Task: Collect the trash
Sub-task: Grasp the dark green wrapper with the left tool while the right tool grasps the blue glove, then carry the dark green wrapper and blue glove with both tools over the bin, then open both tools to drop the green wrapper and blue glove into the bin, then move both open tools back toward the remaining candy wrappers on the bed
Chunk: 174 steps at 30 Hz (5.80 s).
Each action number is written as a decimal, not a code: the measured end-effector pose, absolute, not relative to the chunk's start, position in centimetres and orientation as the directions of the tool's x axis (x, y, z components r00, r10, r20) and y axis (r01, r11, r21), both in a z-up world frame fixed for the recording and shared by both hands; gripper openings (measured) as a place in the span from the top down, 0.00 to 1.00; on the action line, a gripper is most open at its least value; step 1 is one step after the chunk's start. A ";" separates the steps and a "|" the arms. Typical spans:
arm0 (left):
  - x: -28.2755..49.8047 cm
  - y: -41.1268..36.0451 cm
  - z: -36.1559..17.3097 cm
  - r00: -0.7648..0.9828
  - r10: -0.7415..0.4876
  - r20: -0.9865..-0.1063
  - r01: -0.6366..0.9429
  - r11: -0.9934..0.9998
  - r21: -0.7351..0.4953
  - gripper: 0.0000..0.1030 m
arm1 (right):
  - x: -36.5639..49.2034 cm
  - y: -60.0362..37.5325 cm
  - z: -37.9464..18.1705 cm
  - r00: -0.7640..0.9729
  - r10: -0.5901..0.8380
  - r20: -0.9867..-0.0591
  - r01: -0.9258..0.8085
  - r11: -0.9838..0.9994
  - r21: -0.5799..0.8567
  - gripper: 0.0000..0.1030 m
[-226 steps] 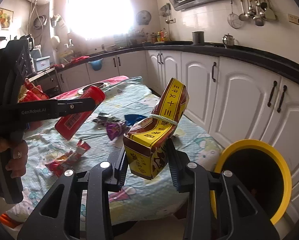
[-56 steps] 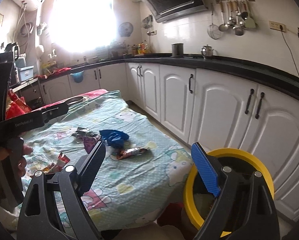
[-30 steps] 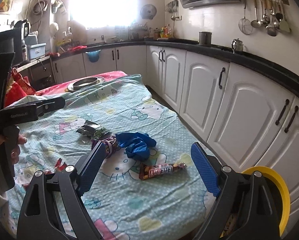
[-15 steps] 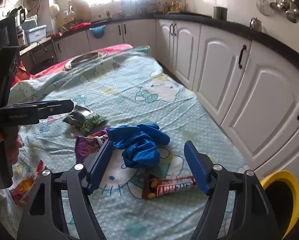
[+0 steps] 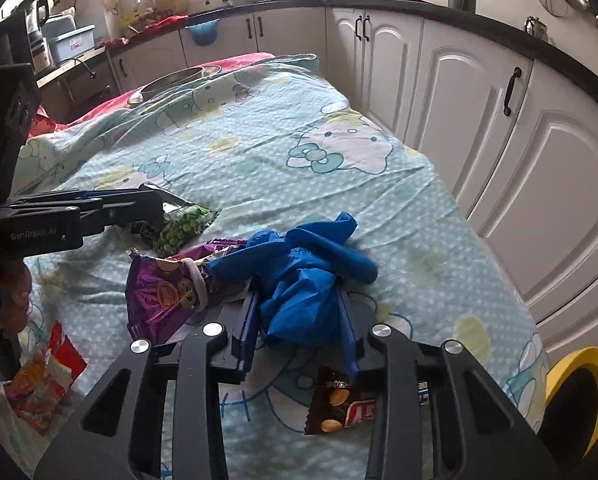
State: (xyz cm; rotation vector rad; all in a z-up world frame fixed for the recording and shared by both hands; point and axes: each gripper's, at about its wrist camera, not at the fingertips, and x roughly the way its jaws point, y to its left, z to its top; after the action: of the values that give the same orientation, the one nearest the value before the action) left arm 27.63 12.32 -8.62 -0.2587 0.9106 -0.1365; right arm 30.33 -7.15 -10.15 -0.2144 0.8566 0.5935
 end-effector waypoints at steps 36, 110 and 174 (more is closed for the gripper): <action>19.5 9.9 -0.9 0.764 -0.214 -0.609 0.064 0.964 -0.258 0.94 | 21.5 -11.7 -3.7 0.624 0.503 -0.598 -0.568 0.818 0.095 0.79; 20.7 -19.8 -3.1 0.577 -0.485 -0.658 0.498 0.847 -0.187 0.94 | 15.8 -38.6 -5.4 0.817 0.161 -0.554 -0.099 0.985 0.140 0.79; 18.5 -13.9 -1.4 0.738 -0.331 -0.589 0.316 0.939 -0.132 0.11 | 14.5 -39.2 -4.6 0.860 0.099 -0.501 -0.015 0.986 0.169 0.16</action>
State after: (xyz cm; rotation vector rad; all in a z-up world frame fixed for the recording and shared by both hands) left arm 18.47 -13.88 -1.44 -0.0238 0.6507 -0.3553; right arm 14.53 -39.23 -4.63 0.1615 0.5327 0.0604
